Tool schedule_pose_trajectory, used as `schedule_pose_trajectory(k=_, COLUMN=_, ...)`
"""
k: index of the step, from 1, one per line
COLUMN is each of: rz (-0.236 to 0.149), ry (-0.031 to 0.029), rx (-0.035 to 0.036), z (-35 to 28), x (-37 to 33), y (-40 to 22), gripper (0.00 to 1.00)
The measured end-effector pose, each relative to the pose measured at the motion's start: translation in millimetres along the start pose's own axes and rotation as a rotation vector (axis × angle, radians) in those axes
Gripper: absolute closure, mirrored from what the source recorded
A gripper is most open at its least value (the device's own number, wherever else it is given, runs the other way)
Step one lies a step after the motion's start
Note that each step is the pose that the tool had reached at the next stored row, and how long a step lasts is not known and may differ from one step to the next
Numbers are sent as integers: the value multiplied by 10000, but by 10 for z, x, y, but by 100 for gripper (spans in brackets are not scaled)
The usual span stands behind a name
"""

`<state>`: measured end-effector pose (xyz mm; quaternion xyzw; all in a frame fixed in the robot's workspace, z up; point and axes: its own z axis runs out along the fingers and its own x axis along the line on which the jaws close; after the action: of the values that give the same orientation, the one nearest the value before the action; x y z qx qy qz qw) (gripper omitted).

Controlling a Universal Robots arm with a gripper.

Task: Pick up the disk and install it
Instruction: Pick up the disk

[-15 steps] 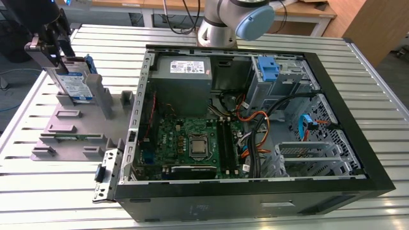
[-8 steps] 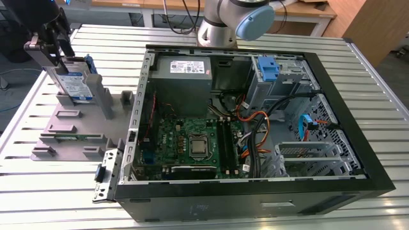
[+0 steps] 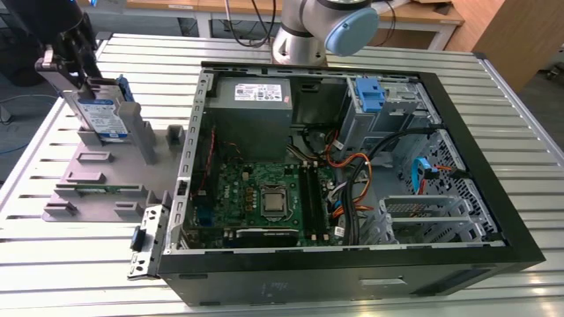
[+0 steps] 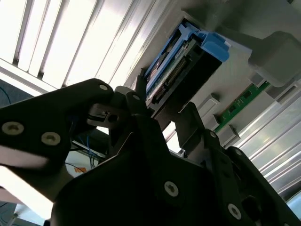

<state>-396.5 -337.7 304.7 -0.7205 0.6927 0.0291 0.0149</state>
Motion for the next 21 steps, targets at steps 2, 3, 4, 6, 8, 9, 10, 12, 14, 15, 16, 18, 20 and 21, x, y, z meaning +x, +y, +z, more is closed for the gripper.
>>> schedule_pose_trajectory(k=2, rz=0, ry=-1, rx=1, z=0, x=0, y=0, gripper=49)
schedule_pose_trajectory(k=3, rz=0, ry=0, rx=0, z=-1, x=0, y=0, gripper=56)
schedule_pose_trajectory(k=4, rz=0, ry=0, rx=0, z=-2, x=0, y=0, gripper=56)
schedule_pose_trajectory(k=6, rz=0, ry=0, rx=0, z=-2, x=0, y=0, gripper=56)
schedule_pose_trajectory(k=8, rz=0, ry=1, rx=-3, z=-4, x=0, y=-7, gripper=56)
schedule_pose_trajectory(k=9, rz=-1, ry=0, rx=-1, z=-2, x=1, y=-14, gripper=56)
schedule_pose_trajectory(k=10, rz=-1, ry=-1, rx=1, z=-1, x=1, y=-21, gripper=56)
schedule_pose_trajectory(k=12, rz=1, ry=-1, rx=0, z=0, x=1, y=-28, gripper=56)
schedule_pose_trajectory(k=14, rz=1, ry=1, rx=10, z=2, x=2, y=-29, gripper=56)
schedule_pose_trajectory(k=15, rz=-2, ry=1, rx=37, z=6, x=3, y=-30, gripper=56)
schedule_pose_trajectory(k=16, rz=-5, ry=1, rx=53, z=7, x=3, y=-31, gripper=56)
schedule_pose_trajectory(k=18, rz=-4, ry=2, rx=53, z=7, x=3, y=-30, gripper=56)
schedule_pose_trajectory(k=20, rz=51, ry=2, rx=57, z=9, x=3, y=-30, gripper=56)
schedule_pose_trajectory(k=21, rz=141, ry=-1, rx=64, z=11, x=3, y=-30, gripper=56)
